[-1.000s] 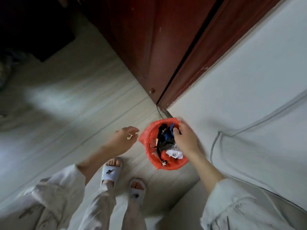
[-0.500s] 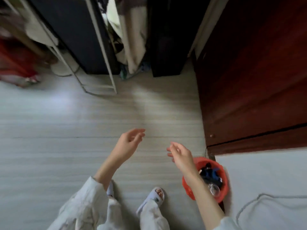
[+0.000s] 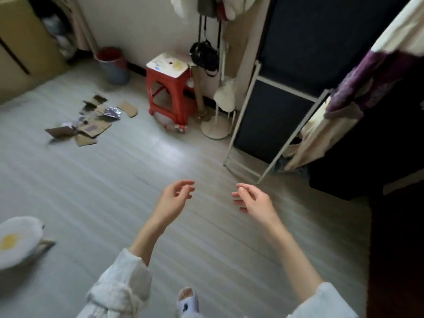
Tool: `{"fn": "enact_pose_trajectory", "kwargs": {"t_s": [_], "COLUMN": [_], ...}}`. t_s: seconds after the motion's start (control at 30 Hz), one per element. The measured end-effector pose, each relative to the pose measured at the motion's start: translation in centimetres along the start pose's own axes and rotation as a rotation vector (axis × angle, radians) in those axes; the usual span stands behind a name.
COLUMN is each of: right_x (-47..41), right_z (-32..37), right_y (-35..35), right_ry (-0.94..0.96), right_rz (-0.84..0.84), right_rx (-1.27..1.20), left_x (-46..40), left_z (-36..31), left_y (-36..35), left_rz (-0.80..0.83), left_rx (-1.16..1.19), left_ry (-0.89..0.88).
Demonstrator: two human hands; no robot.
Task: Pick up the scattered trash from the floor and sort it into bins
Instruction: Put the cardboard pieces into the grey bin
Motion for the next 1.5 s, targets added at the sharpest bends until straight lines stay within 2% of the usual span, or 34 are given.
{"fn": "enact_pose_trajectory", "kwargs": {"t_s": [0.13,0.37,0.7,1.0,1.37,1.5], "right_x": [-3.0,-12.3,-29.1,-40.0,-50.3,-53.1], "right_z": [8.0,17.2,30.7,42.4,55.8,60.6], "right_y": [-6.1,-14.8,-27.3,-45.4,-69.3,-75.8], "right_ry": [0.084,0.183,0.209,0.241,0.202,0.18], "right_rz": [0.108,0.225,0.389,0.595,0.599,0.598], "right_rx": [0.045,0.098,0.107,0.253,0.258,0.234], "left_x": [-2.6,-9.5,-25.4,-34.1,-49.1,-53.9], "left_z": [-1.2,-3.1,-8.6,-8.1,-8.7,-9.0], "left_y": [9.0,18.9,32.5,49.7,77.3,85.1], "left_rz": [-0.152,-0.278,-0.432,-0.642,-0.646,-0.607], "left_rx": [0.063,0.097,0.112,0.179,0.154,0.168], "left_ry": [0.01,0.026,0.063,0.152,0.098,0.108]}}
Point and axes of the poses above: each hand's wrist, its own x-axis away from the middle knuckle, its own y-axis out of the back of the hand, z = x × y, the point moved 6 cm from there along -x, towards the middle knuckle, and after that the axes turned 5 degrees about x, right-handed, at the moved point
